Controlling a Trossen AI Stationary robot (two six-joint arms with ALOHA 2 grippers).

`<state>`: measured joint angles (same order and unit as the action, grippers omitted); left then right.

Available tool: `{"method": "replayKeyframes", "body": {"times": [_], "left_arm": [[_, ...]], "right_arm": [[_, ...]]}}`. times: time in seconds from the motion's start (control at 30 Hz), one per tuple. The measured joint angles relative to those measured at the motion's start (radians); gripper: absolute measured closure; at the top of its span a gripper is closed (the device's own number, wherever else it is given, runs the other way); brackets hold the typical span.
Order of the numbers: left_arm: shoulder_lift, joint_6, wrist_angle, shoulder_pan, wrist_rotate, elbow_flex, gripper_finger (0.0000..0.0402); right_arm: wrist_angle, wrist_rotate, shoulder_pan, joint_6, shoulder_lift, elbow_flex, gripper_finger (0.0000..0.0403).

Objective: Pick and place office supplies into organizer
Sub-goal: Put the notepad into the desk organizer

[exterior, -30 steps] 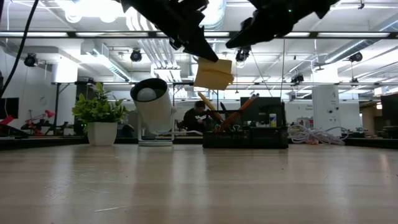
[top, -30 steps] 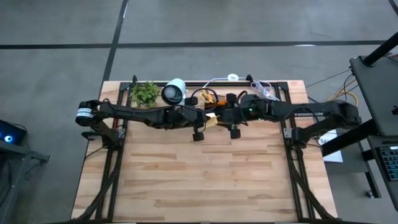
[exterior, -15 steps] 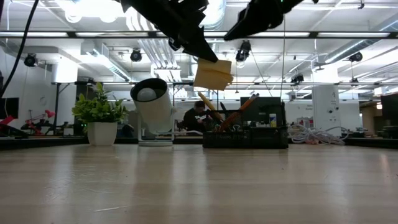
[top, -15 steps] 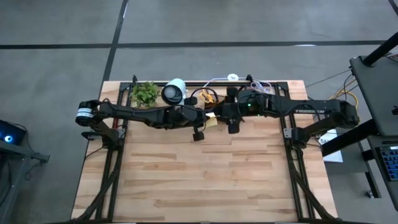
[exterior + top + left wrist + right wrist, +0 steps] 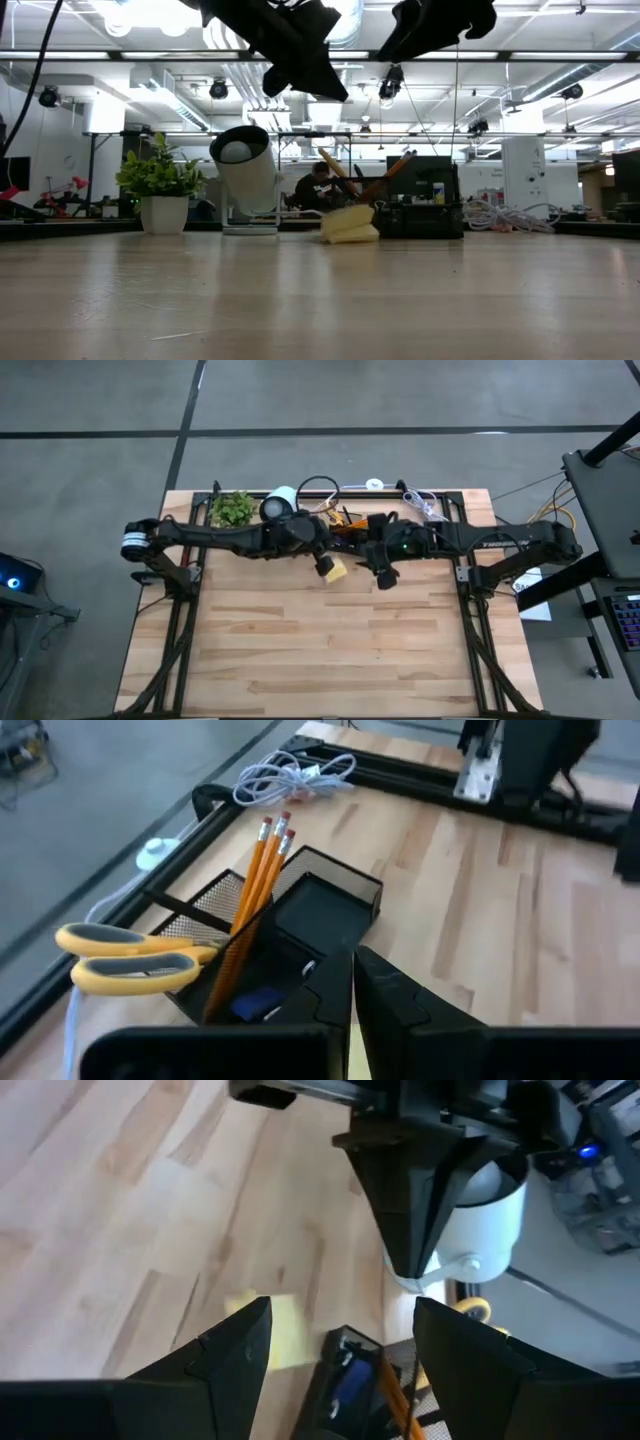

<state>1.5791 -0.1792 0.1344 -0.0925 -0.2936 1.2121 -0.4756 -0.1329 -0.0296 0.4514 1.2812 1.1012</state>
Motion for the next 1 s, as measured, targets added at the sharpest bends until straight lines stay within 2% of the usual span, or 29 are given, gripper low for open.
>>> {"method": "replayKeyframes", "body": {"times": [0.3,0.53,0.6,0.67,0.77,0.93,1.0], "left_arm": [[-0.005,-0.017,-0.006,-0.005,0.037,-0.001,0.0402],[0.005,-0.018,-0.003,0.001,0.213,-0.04,0.04],[0.018,0.036,-0.004,0.012,0.242,-0.059,0.039],[0.025,0.076,0.033,0.023,0.277,-0.068,0.0367],[0.049,0.088,0.021,0.034,0.33,-0.07,0.031],[0.124,0.083,0.033,0.052,0.339,-0.072,0.0193],[0.155,0.083,0.032,0.064,0.337,-0.067,0.016]], "right_arm": [[0.004,-0.028,0.012,-0.033,0.0,-0.004,0.0172],[-0.001,-0.032,0.002,-0.073,0.0,-0.036,0.0172],[-0.001,-0.031,-0.006,-0.115,0.0,-0.044,0.0172],[0.001,-0.032,-0.014,-0.15,0.0,-0.053,0.0172],[0.001,-0.032,-0.021,-0.163,0.0,-0.066,0.0172],[0.0,-0.032,-0.021,-0.166,0.001,-0.083,0.0172],[0.001,-0.033,-0.021,-0.179,0.001,-0.085,0.0172]]}}
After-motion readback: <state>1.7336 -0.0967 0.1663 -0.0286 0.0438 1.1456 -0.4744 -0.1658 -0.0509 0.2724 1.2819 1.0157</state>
